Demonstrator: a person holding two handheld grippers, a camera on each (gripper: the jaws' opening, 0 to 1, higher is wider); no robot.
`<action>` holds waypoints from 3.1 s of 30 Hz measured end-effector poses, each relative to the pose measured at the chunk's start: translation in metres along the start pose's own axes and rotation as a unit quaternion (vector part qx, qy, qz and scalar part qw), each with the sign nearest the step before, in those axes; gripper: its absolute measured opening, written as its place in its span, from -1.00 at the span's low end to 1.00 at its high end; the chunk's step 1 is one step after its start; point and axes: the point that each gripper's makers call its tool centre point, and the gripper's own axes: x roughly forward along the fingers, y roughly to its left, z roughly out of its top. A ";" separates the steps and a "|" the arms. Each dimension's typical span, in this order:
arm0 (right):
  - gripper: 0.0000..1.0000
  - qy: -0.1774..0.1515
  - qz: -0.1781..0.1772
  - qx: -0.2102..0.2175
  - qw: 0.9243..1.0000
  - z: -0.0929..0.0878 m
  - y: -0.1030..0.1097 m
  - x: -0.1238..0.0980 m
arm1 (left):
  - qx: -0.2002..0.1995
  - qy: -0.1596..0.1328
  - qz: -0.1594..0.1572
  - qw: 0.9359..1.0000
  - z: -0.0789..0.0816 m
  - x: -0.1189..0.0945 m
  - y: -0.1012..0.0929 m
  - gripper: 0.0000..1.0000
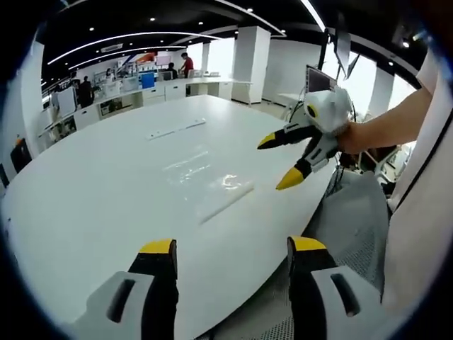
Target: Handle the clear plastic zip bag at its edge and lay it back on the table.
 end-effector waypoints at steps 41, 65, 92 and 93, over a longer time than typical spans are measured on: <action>1.00 -0.054 -0.037 0.235 0.970 -0.048 0.022 -0.085 | -0.078 -0.022 0.028 0.996 -0.029 0.004 0.010 0.94; 1.00 -0.133 -0.034 0.213 0.967 -0.020 0.040 -0.088 | -0.073 -0.095 -0.004 0.993 -0.017 -0.005 -0.017 0.95; 1.00 -0.135 -0.047 0.220 0.965 -0.023 0.043 -0.073 | -0.086 -0.098 -0.011 0.991 -0.029 -0.001 -0.018 0.94; 0.97 -0.132 -0.048 0.218 0.966 -0.023 0.043 -0.073 | -0.090 -0.099 -0.011 0.991 -0.028 -0.001 -0.018 0.93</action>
